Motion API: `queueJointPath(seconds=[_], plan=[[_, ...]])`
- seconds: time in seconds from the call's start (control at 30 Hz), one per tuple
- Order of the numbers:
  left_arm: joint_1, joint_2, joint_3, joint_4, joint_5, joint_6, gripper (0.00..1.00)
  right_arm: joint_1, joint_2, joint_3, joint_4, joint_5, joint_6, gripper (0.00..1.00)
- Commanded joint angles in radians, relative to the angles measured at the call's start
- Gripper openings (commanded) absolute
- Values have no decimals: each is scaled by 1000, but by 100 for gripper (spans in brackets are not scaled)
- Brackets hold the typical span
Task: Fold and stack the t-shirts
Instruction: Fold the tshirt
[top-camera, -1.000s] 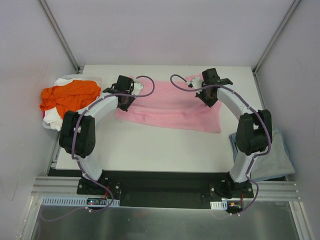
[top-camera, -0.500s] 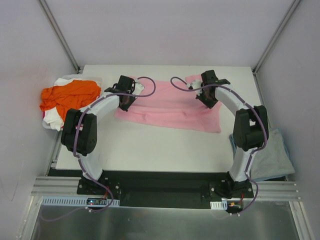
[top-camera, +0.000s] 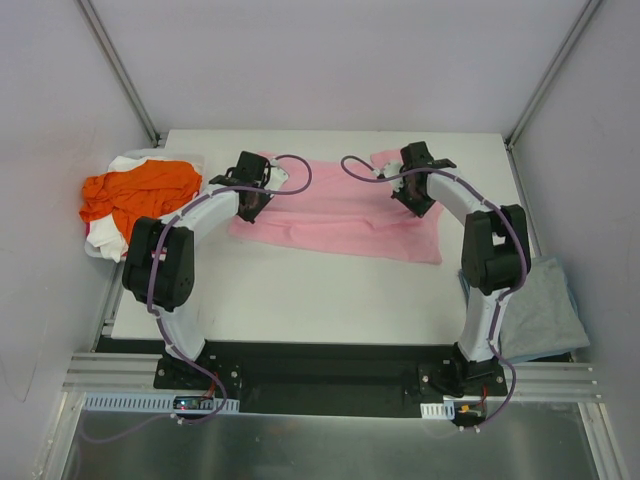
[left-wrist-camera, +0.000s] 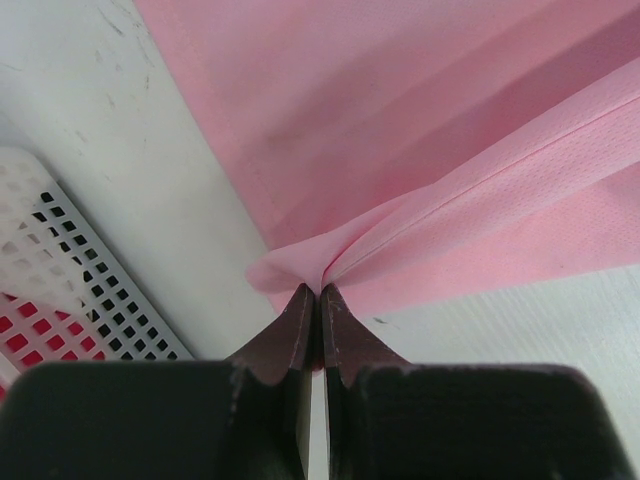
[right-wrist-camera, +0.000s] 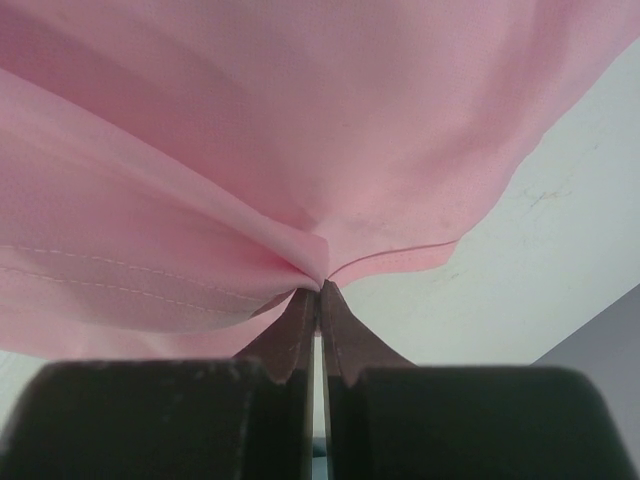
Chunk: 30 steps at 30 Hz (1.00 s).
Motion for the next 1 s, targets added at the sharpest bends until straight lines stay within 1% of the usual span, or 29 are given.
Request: queueJointPath(seconds=[0.0, 0.37, 0.53, 0.97], plan=[[9, 23, 17, -8, -34, 19, 0, -16, 3, 37, 14, 35, -13, 1], [7, 47, 30, -9, -32, 15, 0, -17, 26, 64, 16, 33, -15, 1], [7, 66, 56, -9, -40, 12, 0, -20, 40, 87, 8, 35, -13, 1], [7, 93, 128, -6, -69, 18, 0, -19, 37, 84, 6, 36, -20, 1]])
